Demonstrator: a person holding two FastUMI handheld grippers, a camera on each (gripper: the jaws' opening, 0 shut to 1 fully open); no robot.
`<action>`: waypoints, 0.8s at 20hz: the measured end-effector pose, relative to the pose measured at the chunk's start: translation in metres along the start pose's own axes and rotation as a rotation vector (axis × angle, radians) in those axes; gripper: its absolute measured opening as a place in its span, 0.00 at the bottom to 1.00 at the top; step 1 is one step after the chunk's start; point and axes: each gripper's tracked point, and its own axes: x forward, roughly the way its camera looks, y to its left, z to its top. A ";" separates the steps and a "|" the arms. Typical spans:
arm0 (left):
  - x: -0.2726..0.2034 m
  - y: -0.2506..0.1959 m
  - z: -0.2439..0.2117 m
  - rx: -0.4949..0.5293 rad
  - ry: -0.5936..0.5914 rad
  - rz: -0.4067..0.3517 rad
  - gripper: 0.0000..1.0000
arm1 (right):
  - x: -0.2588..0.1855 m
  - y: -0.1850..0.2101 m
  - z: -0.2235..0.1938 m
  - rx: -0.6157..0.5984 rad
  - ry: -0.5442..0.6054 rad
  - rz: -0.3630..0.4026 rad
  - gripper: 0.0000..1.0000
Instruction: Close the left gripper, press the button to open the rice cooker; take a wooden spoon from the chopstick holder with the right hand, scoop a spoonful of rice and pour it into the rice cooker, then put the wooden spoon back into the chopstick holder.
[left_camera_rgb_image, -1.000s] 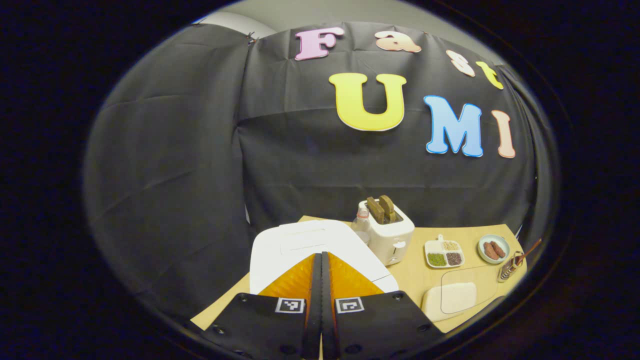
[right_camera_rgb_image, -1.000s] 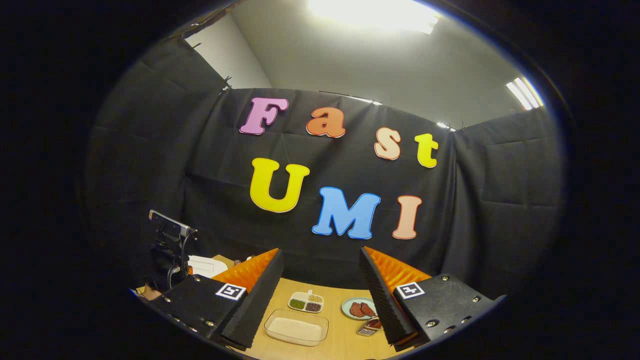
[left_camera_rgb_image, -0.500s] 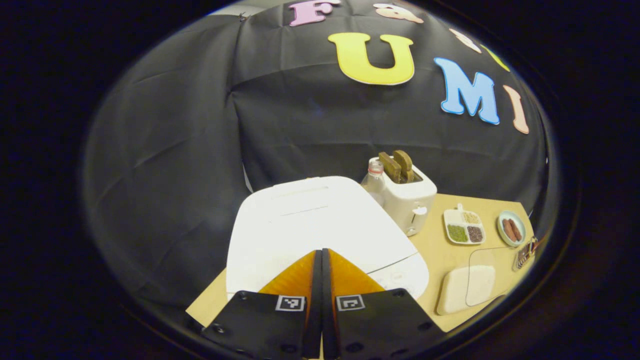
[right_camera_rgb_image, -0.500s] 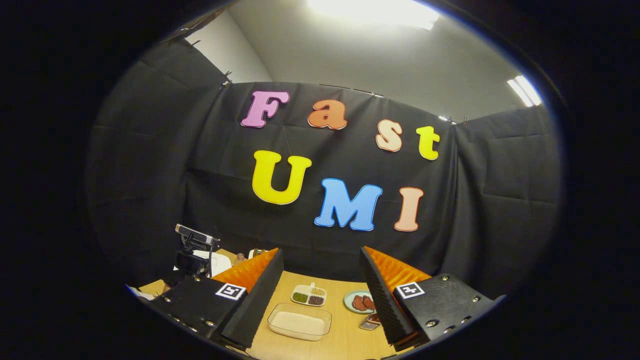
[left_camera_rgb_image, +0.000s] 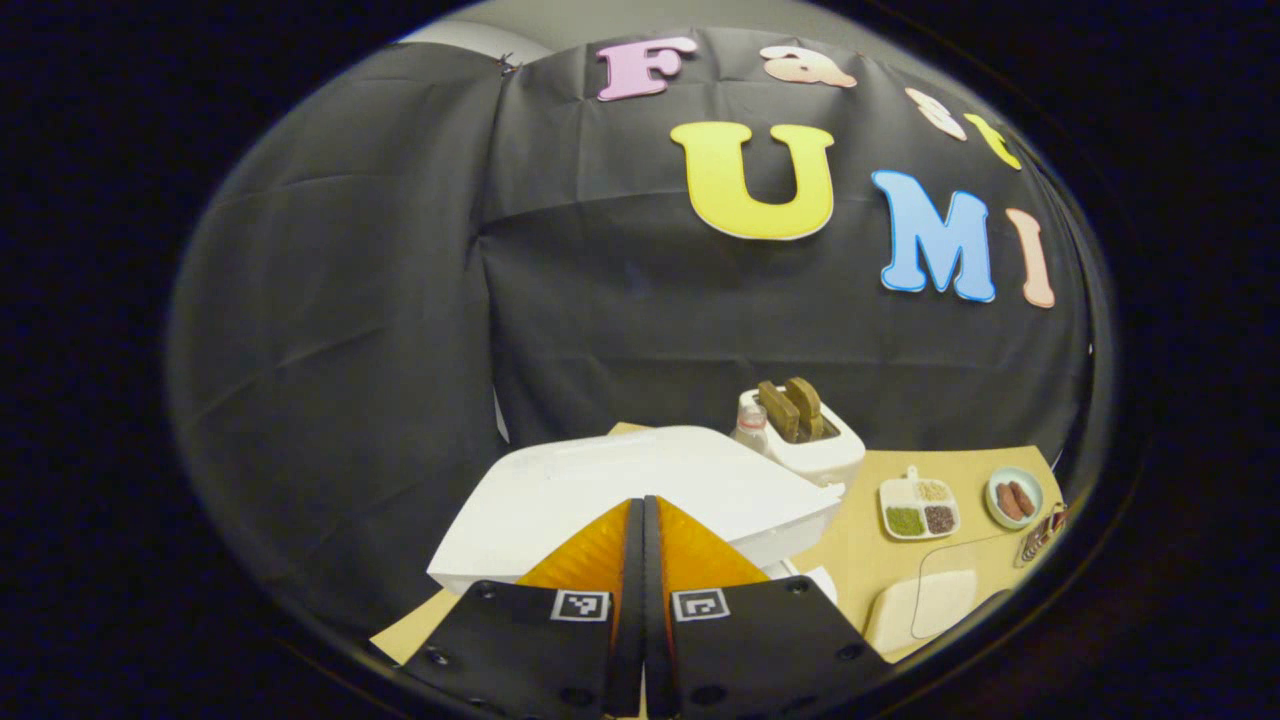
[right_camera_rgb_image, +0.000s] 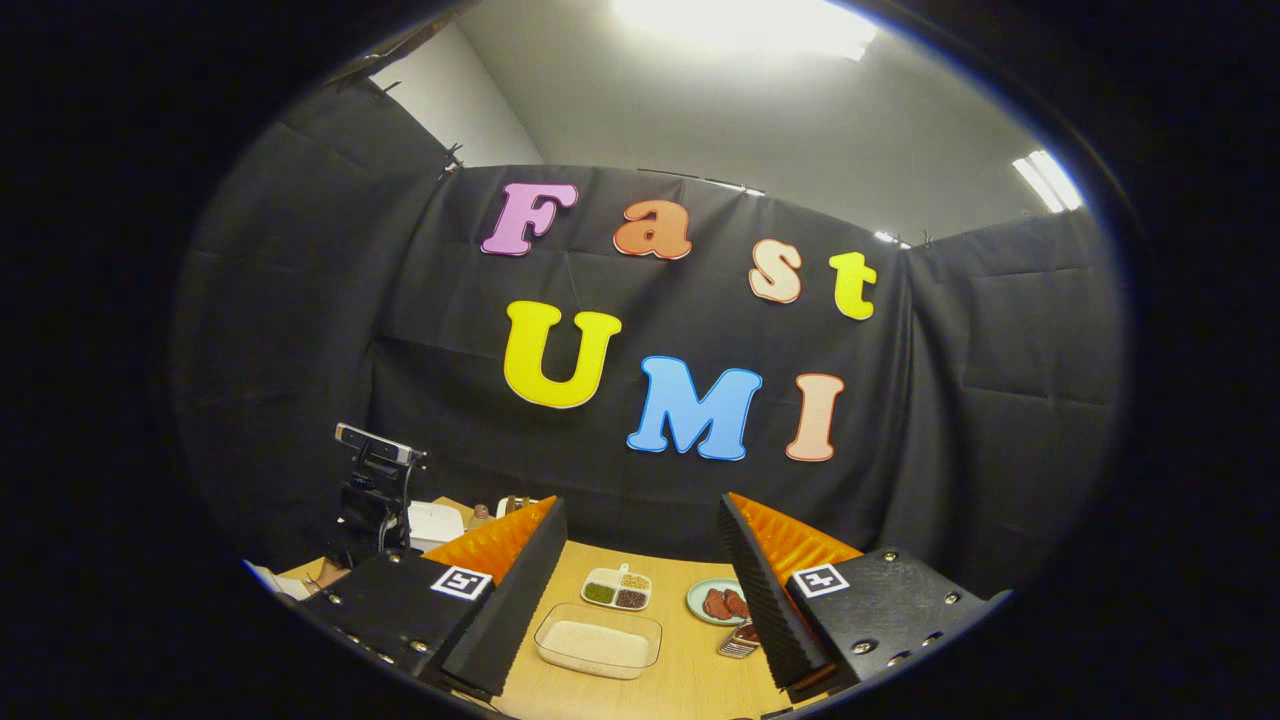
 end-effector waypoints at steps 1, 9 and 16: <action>-0.001 0.002 0.009 -0.014 -0.018 -0.005 0.09 | -0.001 -0.001 0.000 0.006 -0.002 -0.001 0.94; -0.032 0.008 0.073 -0.010 -0.181 -0.030 0.09 | -0.008 -0.013 0.000 0.021 -0.014 -0.022 0.93; -0.084 0.000 0.096 -0.016 -0.264 -0.056 0.09 | -0.013 -0.040 0.001 0.018 -0.041 -0.044 0.93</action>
